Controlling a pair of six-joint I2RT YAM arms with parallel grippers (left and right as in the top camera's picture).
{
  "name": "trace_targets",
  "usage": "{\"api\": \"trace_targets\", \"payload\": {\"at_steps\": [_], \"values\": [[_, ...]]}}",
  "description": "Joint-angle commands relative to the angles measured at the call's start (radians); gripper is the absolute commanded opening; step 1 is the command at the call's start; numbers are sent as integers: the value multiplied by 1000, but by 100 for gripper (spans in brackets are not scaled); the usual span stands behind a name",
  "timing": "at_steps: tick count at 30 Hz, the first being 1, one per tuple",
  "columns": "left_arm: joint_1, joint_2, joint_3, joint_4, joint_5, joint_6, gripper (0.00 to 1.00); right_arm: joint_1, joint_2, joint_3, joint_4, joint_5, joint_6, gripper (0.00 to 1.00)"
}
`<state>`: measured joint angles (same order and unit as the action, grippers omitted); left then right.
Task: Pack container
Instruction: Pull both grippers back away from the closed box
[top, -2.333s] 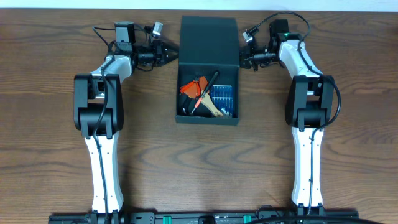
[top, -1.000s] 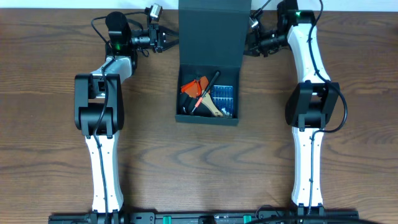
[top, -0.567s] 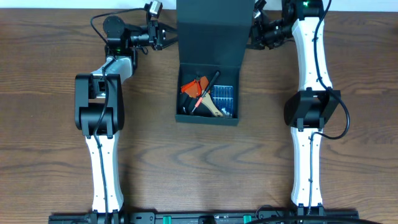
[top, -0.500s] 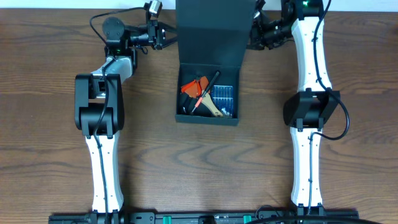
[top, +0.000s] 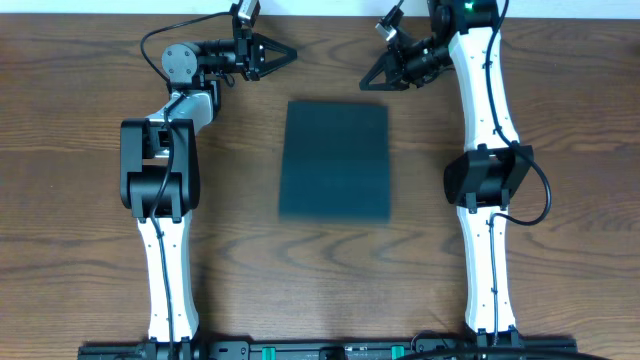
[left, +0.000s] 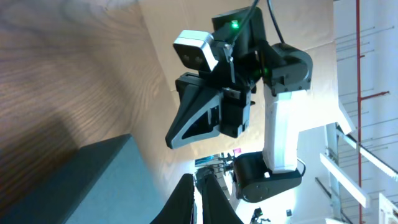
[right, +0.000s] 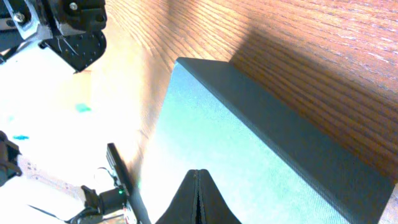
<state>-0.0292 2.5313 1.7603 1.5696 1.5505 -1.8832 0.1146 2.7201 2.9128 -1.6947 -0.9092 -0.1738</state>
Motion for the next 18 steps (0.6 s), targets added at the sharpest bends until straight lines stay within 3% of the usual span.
{"api": "trace_targets", "payload": {"at_steps": [1, 9, 18], "values": [[-3, 2, 12, 18, 21, -31, 5, 9, -88, 24, -3, 28, -5, 1], [-4, 3, 12, 16, 21, -21, 6, 11, -160, 24, -3, 256, 88, 1], [17, 3, 12, -73, 15, 1, 6, 11, -190, 24, -3, 269, 86, 34]]}}
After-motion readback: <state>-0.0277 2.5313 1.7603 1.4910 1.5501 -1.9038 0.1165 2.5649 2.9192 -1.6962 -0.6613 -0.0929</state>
